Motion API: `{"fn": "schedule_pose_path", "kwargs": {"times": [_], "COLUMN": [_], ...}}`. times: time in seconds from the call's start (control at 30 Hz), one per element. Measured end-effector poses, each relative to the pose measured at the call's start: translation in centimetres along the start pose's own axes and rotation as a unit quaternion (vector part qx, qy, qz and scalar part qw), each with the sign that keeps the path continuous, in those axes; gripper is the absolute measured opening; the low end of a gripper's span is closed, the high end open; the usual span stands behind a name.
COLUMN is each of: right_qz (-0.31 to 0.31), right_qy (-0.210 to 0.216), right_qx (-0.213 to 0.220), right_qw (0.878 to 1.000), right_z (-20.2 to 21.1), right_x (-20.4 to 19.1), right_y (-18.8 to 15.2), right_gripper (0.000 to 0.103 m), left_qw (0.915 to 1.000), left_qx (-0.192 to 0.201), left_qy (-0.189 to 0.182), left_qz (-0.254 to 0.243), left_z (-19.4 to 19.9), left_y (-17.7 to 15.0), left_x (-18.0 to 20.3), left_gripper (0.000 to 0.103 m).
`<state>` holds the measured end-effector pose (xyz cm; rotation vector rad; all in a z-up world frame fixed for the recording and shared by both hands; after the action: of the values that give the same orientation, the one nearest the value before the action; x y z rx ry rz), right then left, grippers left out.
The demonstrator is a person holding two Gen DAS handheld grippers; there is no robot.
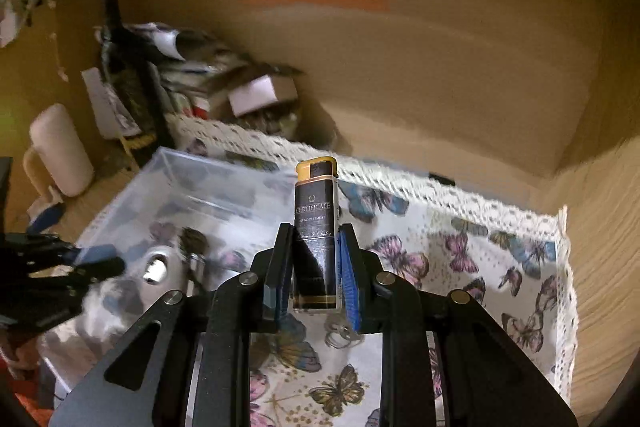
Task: Organize rigid objects
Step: 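Lower the black tube into the box and open the right tool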
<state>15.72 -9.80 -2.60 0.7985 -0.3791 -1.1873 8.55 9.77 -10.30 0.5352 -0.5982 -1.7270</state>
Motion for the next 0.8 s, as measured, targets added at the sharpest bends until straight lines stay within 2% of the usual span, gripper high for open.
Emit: {"fn": "schedule_pose_path", "kwargs": {"times": [0.27, 0.47, 0.8], "right_qz": [0.034, 0.063, 0.081], "right_qy": [0.032, 0.041, 0.046], "right_qx": [0.01, -0.013, -0.089], "right_qw": [0.999, 0.997, 0.992], "right_z": [1.0, -0.5, -4.2], "right_x": [-3.1, -5.1, -6.2], "right_y": [0.0, -1.1, -3.0], "right_gripper": [0.02, 0.02, 0.02], "left_qw": [1.0, 1.0, 1.0], "left_qx": [0.001, 0.003, 0.003], "left_qy": [0.0, -0.002, -0.001], "left_qz": [-0.001, -0.001, -0.001], "left_z": [0.0, 0.2, 0.2], "left_y": [0.0, -0.2, -0.2], "left_x": [0.0, 0.0, 0.1], "left_gripper": [0.017, 0.016, 0.016]}}
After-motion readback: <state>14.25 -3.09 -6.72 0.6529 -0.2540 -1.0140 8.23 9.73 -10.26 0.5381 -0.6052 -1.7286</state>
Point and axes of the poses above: each gripper's, at about its wrist camera, not at the fingertips, and z roughly against the way its jaws point, x to its right, y to its top, the point moved 1 cm from there along -z, roughly the way its jaws point, and after that the axes turned 15 degrees about -z, right-handed, at the moved point
